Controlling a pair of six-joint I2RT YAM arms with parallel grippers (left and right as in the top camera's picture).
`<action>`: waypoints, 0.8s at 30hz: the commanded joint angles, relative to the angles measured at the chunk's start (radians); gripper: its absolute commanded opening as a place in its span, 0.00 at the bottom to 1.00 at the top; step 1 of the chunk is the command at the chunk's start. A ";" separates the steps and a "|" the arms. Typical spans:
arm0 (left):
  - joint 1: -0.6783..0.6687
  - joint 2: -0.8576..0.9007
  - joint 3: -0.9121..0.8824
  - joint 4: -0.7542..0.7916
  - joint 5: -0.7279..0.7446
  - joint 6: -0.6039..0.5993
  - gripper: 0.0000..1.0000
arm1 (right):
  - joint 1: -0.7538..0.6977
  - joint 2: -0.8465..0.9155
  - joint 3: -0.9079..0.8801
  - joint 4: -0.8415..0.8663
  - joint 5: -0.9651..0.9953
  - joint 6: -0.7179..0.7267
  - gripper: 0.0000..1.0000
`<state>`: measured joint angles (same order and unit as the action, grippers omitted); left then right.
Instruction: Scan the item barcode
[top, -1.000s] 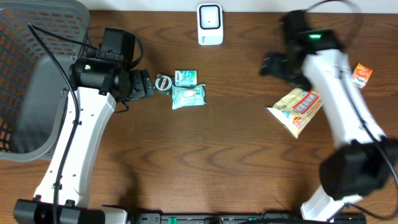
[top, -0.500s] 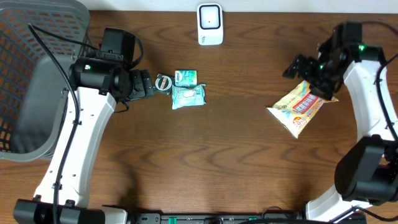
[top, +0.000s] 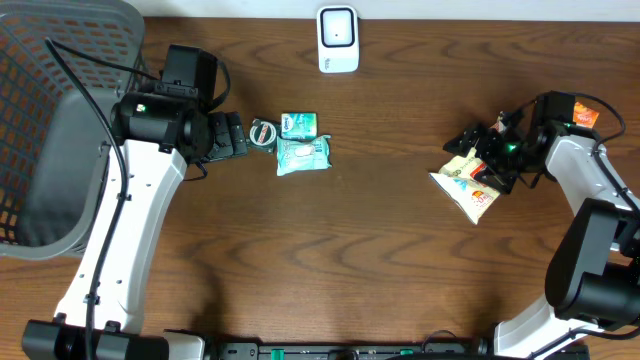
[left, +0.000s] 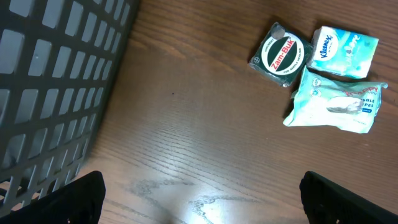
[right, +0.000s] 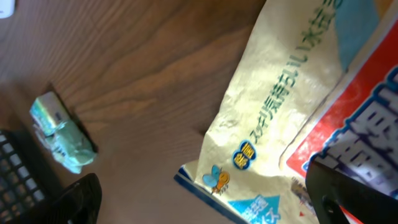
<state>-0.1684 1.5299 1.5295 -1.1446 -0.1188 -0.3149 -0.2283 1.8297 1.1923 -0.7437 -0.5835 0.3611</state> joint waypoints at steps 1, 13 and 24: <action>0.002 -0.002 -0.001 -0.002 -0.017 -0.005 0.99 | -0.018 -0.026 0.055 -0.056 -0.019 -0.011 0.99; 0.002 -0.002 -0.001 -0.002 -0.017 -0.005 0.99 | -0.022 -0.305 0.187 -0.378 0.461 0.058 0.99; 0.002 -0.002 -0.001 -0.002 -0.017 -0.005 0.99 | -0.109 -0.286 -0.043 -0.243 0.443 0.058 0.99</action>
<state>-0.1684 1.5299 1.5295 -1.1446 -0.1192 -0.3149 -0.3008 1.5284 1.2255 -1.0317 -0.1452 0.4072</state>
